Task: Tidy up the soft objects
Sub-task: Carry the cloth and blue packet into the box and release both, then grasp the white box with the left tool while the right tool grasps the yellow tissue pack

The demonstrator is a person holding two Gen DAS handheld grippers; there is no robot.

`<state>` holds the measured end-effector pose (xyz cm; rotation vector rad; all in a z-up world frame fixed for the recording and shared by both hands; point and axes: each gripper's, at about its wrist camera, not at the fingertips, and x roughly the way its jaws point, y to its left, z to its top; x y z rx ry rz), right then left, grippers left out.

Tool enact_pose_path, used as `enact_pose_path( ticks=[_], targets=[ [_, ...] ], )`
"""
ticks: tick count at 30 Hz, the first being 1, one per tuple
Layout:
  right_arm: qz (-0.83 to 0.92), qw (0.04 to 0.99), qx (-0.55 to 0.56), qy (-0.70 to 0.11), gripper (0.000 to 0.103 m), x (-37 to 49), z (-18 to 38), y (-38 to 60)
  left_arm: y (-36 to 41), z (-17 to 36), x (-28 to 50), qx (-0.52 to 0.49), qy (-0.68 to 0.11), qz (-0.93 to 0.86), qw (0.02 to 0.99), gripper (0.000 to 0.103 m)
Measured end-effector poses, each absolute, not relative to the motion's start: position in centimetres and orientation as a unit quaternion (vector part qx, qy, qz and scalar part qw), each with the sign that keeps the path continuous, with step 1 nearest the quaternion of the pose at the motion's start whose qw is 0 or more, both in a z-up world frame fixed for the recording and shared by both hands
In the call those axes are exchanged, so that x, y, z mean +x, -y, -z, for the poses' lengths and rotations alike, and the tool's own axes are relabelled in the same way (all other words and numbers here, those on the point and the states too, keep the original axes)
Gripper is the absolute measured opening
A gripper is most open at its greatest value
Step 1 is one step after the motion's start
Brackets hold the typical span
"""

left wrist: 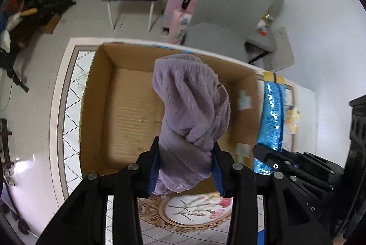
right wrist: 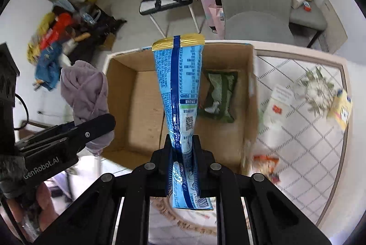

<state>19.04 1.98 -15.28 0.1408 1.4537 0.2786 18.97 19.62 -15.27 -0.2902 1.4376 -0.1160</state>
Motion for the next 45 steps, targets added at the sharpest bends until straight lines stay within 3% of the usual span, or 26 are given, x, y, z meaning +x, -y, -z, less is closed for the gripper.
enact_pose_path(
  ticks=[14, 15, 16, 17, 19, 21, 25, 35, 38, 45],
  targets=[
    [-0.078, 0.709, 0.024, -0.7, 0.02, 26.5, 26.9, -5.6, -21.9, 27.3, 26.1, -0.114, -0.737, 0.026, 0.666, 0.039],
    [-0.072, 0.709, 0.015, -0.701, 0.024, 26.9, 27.7, -5.6, -21.7, 28.0, 26.5, -0.107, -0.742, 0.026, 0.661, 0.039],
    [-0.064, 0.711, 0.005, -0.7, 0.035, 27.1, 28.1, -5.7, -21.7, 28.4, 26.7, -0.1, -0.745, 0.026, 0.659, 0.04],
    [-0.061, 0.713, -0.001, -0.699, 0.057, 27.4, 28.5, -5.6, -21.6, 28.6, 26.9, -0.091, -0.746, 0.023, 0.659, 0.041],
    [-0.061, 0.713, 0.011, -0.698, 0.084, 27.6, 28.8, -5.4, -21.5, 28.6, 27.1, -0.086, -0.743, 0.025, 0.663, 0.049],
    [-0.062, 0.714, 0.022, -0.697, 0.084, 27.6, 28.8, -5.0, -21.7, 28.4, 27.1, -0.089, -0.739, 0.025, 0.667, 0.07],
    [-0.047, 0.711, 0.019, -0.702, 0.084, 27.6, 28.8, -4.4, -22.1, 27.5, 26.7, -0.084, -0.731, 0.023, 0.677, 0.09],
    [-0.026, 0.716, 0.001, -0.698, 0.084, 24.5, 26.1, -3.2, -22.1, 24.4, 24.3, -0.078, -0.708, 0.022, 0.702, 0.093],
    [-0.023, 0.722, -0.003, -0.692, 0.091, 22.9, 24.7, -2.8, -21.8, 22.6, 22.6, -0.085, -0.696, 0.023, 0.713, 0.093],
    [-0.034, 0.744, 0.005, -0.667, 0.094, 18.2, 20.3, -2.4, -20.2, 18.1, 17.7, -0.059, -0.665, 0.02, 0.745, 0.093]
  ],
)
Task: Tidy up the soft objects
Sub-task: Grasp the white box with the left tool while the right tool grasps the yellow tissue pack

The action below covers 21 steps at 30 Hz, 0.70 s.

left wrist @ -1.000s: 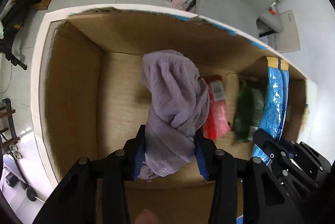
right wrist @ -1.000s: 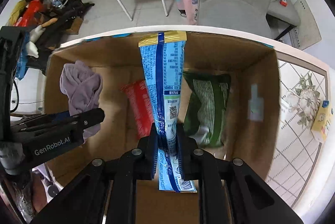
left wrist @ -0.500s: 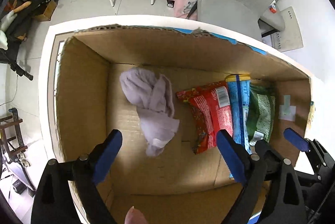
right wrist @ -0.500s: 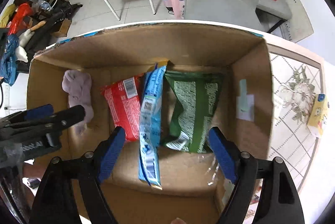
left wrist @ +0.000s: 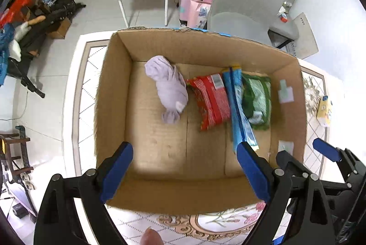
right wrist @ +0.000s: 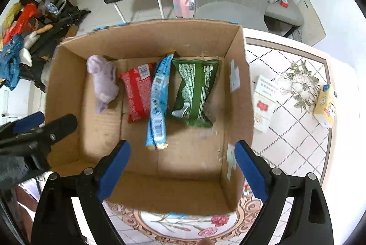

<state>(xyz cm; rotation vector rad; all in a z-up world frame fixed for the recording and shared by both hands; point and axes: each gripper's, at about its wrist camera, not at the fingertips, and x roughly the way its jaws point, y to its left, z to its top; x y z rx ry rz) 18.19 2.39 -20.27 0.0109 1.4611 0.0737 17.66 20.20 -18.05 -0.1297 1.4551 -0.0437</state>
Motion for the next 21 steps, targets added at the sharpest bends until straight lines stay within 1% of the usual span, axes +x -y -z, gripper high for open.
enact_pose_path(
  ticks=[13, 21],
  targets=[
    [-0.068, 0.779, 0.005, -0.623, 0.094, 11.7, 12.0, -1.9, -19.2, 10.0, 11.5, -0.057, -0.619, 0.028, 0.782, 0.093],
    [-0.087, 0.785, 0.037, -0.613, 0.094, 10.7, 10.0, 0.6, -16.9, 6.9, 10.4, -0.055, -0.596, 0.03, 0.8, 0.093]
  ],
)
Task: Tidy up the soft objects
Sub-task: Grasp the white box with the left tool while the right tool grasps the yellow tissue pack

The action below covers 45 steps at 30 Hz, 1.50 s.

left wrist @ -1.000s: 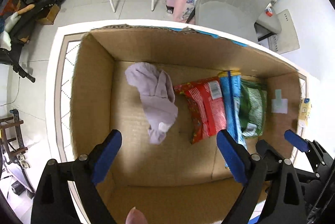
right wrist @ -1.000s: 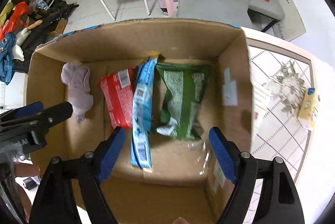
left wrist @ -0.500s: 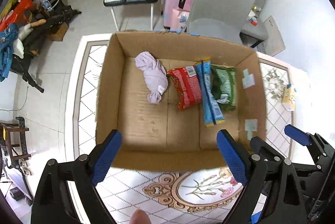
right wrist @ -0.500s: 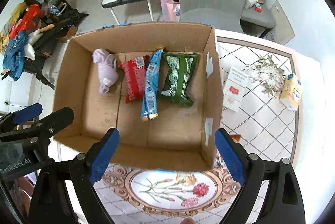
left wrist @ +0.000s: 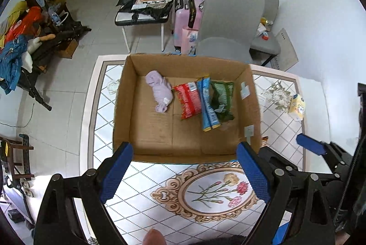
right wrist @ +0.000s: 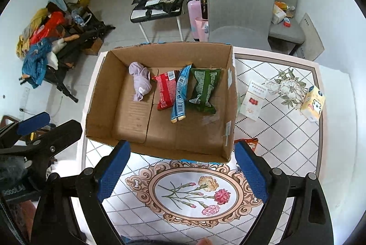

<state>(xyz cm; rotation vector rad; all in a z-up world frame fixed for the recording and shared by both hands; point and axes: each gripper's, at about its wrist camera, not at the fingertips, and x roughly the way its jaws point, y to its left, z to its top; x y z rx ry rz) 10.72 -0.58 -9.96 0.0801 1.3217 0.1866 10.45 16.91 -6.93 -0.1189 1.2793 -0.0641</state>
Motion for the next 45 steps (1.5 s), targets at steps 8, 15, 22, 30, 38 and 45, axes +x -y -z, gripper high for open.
enact_pose_path(
  ticks=[8, 15, 22, 30, 38, 45],
  targets=[
    [-0.021, 0.772, 0.112, -0.626, 0.094, 10.8, 11.0, 12.5, -7.9, 5.7, 13.0, -0.005, -0.593, 0.076, 0.802, 0.093],
    [0.062, 0.754, 0.153, -0.636, 0.094, 11.0, 13.1, 25.3, 5.1, 9.7, 18.6, 0.066, -0.631, 0.159, 0.757, 0.093],
    [0.105, 0.73, 0.213, -0.641, 0.094, 13.4, 16.8, 35.2, 14.1, 19.9, 25.3, 0.112, -0.714, 0.171, 0.67, 0.093],
    [0.103, 0.681, 0.274, -0.671, 0.095, 19.3, 25.5, 40.3, 16.0, 31.5, 29.2, 0.131, -0.788, 0.122, 0.589, 0.093],
    [0.106, 0.639, 0.298, -0.702, 0.094, 24.5, 32.9, 41.5, 15.3, 37.1, 30.9, 0.129, -0.812, 0.091, 0.562, 0.093],
    [0.098, 0.618, 0.3, -0.72, 0.094, 26.3, 36.2, 40.9, 15.8, 39.0, 30.2, 0.149, -0.822, 0.102, 0.54, 0.077]
  ],
)
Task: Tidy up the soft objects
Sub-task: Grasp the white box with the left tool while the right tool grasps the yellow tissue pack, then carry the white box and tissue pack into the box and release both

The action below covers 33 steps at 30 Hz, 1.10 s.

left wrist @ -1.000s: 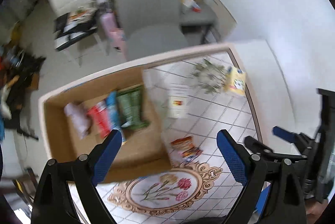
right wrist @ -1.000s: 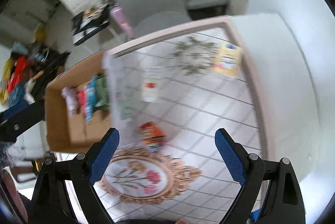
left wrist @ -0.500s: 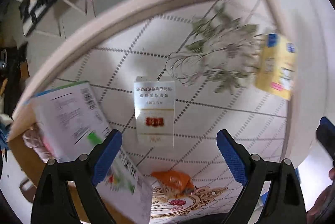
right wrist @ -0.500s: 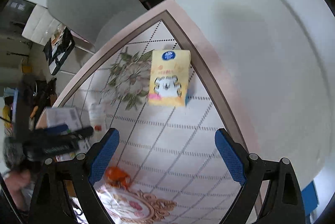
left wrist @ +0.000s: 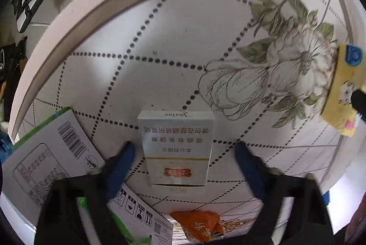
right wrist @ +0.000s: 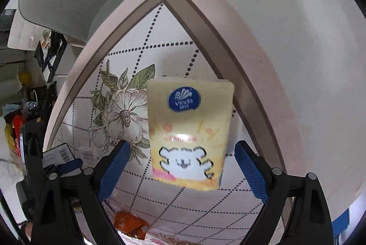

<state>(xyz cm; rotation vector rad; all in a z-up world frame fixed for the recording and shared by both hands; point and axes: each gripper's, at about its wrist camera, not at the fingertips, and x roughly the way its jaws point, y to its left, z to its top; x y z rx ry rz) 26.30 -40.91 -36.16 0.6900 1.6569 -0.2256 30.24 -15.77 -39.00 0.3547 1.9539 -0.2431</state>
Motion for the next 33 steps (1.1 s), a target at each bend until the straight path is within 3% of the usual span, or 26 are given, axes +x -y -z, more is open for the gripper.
enact_pose_path(
  ticks=[1, 2, 3, 5, 11, 18, 21, 26, 33],
  targets=[
    [0.098, 0.616, 0.3, -0.722, 0.094, 26.5, 36.6, 40.9, 15.6, 38.8, 30.2, 0.141, -0.819, 0.1, 0.547, 0.074],
    [0.097, 0.613, 0.299, -0.725, 0.094, 26.8, 37.0, 40.7, 15.4, 38.6, 30.0, 0.137, -0.814, 0.099, 0.556, 0.059],
    [0.097, 0.611, 0.297, -0.727, 0.092, 27.0, 37.4, 40.6, 15.6, 38.2, 29.9, 0.135, -0.807, 0.102, 0.566, 0.055],
    [0.104, 0.605, 0.281, -0.737, 0.067, 27.2, 38.0, 40.3, 15.9, 37.6, 29.5, 0.123, -0.799, 0.114, 0.578, 0.055],
    [0.082, 0.598, 0.226, -0.764, 0.067, 26.2, 38.6, 38.7, 16.7, 37.7, 28.3, 0.075, -0.801, 0.138, 0.578, 0.056],
    [0.081, 0.597, 0.206, -0.771, 0.072, 26.0, 39.4, 36.7, 18.6, 39.3, 25.2, 0.135, -0.798, 0.15, 0.568, 0.06],
    [0.087, 0.6, 0.202, -0.769, 0.071, 25.8, 39.4, 36.3, 19.4, 39.6, 23.7, 0.175, -0.784, 0.146, 0.578, 0.053],
    [0.096, 0.607, 0.202, -0.763, 0.065, 25.0, 39.1, 35.6, 19.7, 39.4, 21.5, 0.152, -0.776, 0.133, 0.598, 0.053],
    [0.084, 0.631, 0.218, -0.74, 0.065, 21.2, 35.7, 35.2, 18.3, 34.5, 21.2, 0.095, -0.753, 0.148, 0.634, 0.053]
  ],
)
